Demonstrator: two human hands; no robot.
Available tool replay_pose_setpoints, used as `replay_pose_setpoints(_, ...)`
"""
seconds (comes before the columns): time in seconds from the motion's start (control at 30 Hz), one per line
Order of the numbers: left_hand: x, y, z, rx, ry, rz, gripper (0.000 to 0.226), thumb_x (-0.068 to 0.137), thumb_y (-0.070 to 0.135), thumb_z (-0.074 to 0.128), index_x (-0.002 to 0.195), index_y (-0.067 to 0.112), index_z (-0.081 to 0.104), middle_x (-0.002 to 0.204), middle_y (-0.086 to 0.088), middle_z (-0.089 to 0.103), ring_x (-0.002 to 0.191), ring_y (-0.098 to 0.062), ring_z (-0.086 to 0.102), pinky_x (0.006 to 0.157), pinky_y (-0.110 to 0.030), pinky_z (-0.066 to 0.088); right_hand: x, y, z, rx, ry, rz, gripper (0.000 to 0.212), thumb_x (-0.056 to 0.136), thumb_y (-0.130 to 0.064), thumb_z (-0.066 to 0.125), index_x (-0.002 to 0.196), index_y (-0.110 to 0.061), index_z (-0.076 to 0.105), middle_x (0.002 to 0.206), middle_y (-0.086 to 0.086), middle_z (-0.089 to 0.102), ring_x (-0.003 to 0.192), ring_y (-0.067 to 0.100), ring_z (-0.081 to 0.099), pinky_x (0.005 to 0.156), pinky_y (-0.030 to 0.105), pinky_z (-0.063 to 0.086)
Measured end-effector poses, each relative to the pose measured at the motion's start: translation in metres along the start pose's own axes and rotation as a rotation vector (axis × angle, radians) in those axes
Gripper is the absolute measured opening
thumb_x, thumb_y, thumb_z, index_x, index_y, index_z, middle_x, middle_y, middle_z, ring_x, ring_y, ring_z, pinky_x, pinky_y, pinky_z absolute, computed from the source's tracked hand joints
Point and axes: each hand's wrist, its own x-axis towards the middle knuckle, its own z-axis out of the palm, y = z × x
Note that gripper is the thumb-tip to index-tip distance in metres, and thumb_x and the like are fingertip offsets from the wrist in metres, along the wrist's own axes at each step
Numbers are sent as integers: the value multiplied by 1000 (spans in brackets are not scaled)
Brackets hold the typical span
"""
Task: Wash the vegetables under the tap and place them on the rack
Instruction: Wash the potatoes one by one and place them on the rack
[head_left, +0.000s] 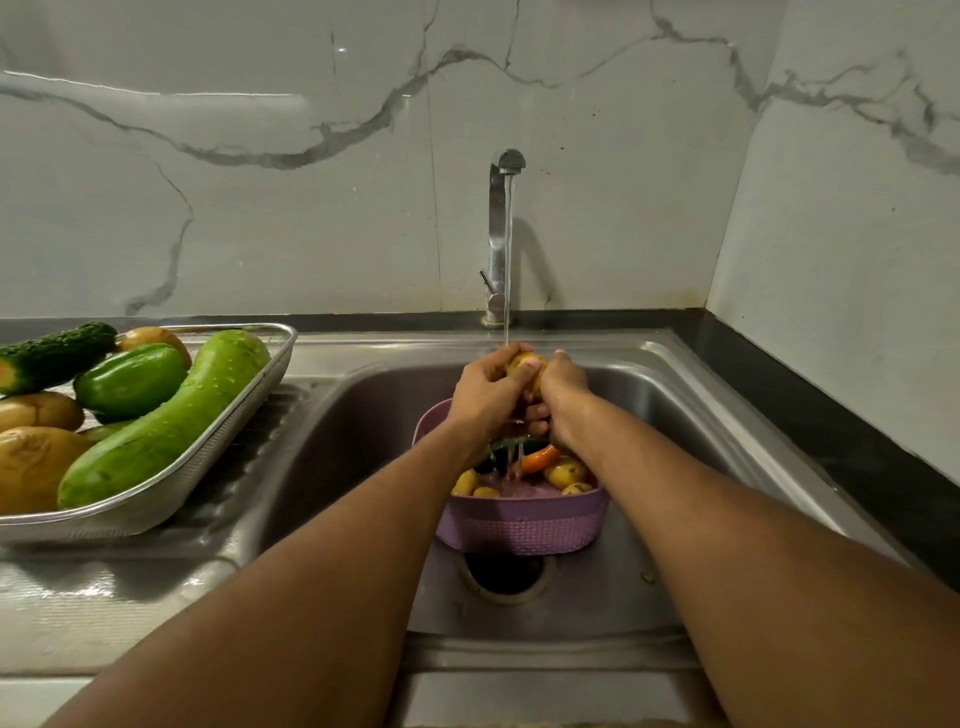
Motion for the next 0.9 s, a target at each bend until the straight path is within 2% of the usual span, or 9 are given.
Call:
replay_pose_setpoints(0.2, 0, -6, 19, 198, 95, 112, 17, 106, 36, 53, 104, 50, 62, 99, 6, 72, 92, -14, 72, 85, -44, 63, 3, 1, -6, -31, 52, 9, 56, 109, -50, 27, 91, -9, 61, 55, 4, 49, 41, 14, 41, 32, 18, 31)
replay_pose_setpoints(0.3, 0, -10, 25, 232, 136, 120, 26, 110, 39, 42, 121, 38, 66, 103, 4, 73, 95, -12, 71, 88, -42, 61, -5, 1, -5, -56, 54, 7, 57, 110, -51, 27, 85, -9, 58, 53, 5, 50, 49, 16, 46, 28, 14, 31)
replay_pose_setpoints(0.37, 2, -12, 23, 217, 168, 95, 37, 110, 41, 38, 128, 26, 67, 98, 1, 75, 90, -14, 72, 87, -42, 61, -6, 4, -2, -87, 61, 6, 63, 109, -54, 27, 80, -9, 58, 44, 4, 50, 45, 16, 46, 29, 14, 31)
replay_pose_setpoints(0.5, 7, -13, 17, 58, 141, 1, 37, 111, 39, 37, 125, 21, 66, 95, -5, 72, 85, -18, 72, 82, -42, 63, 0, 4, 2, -105, 46, -11, 67, 107, -61, 26, 78, -10, 58, 38, 1, 45, 38, 14, 40, 33, 18, 33)
replay_pose_setpoints(0.57, 9, -8, 14, -59, 165, -100, 34, 111, 38, 38, 115, 20, 67, 88, -6, 70, 76, -16, 69, 71, -35, 63, 3, 2, 4, -109, -36, -21, 70, 104, -68, 27, 74, -12, 56, 39, -1, 43, 36, 12, 38, 35, 20, 33)
replay_pose_setpoints(0.63, 13, -7, 8, -138, 199, -172, 30, 111, 38, 41, 111, 21, 66, 88, -8, 70, 77, -17, 69, 71, -36, 62, 3, 2, 7, -129, -137, -35, 70, 101, -71, 33, 75, -12, 59, 47, 1, 48, 37, 12, 44, 39, 21, 39)
replay_pose_setpoints(0.77, 18, -18, -5, -55, 238, -163, 29, 108, 39, 46, 128, 20, 55, 106, -9, 71, 92, -22, 73, 81, -43, 64, 4, 8, 9, -400, -110, -286, 44, 106, -54, 43, 119, -15, 61, 86, 7, 69, 68, 18, 69, 47, 26, 54)
replay_pose_setpoints(0.83, 17, -20, -7, 105, 216, -87, 34, 108, 46, 40, 129, 21, 49, 111, -8, 68, 100, -25, 71, 91, -50, 60, 5, 10, 9, -495, -54, -393, 46, 106, -56, 41, 119, -17, 62, 85, 4, 68, 71, 18, 67, 52, 26, 53)
replay_pose_setpoints(0.9, 12, -16, -5, 222, 179, -24, 42, 109, 51, 29, 131, 22, 48, 119, -7, 66, 109, -26, 66, 99, -52, 55, 8, 10, 8, -582, 40, -493, 52, 105, -60, 40, 104, -17, 69, 84, 3, 70, 78, 18, 68, 65, 30, 54)
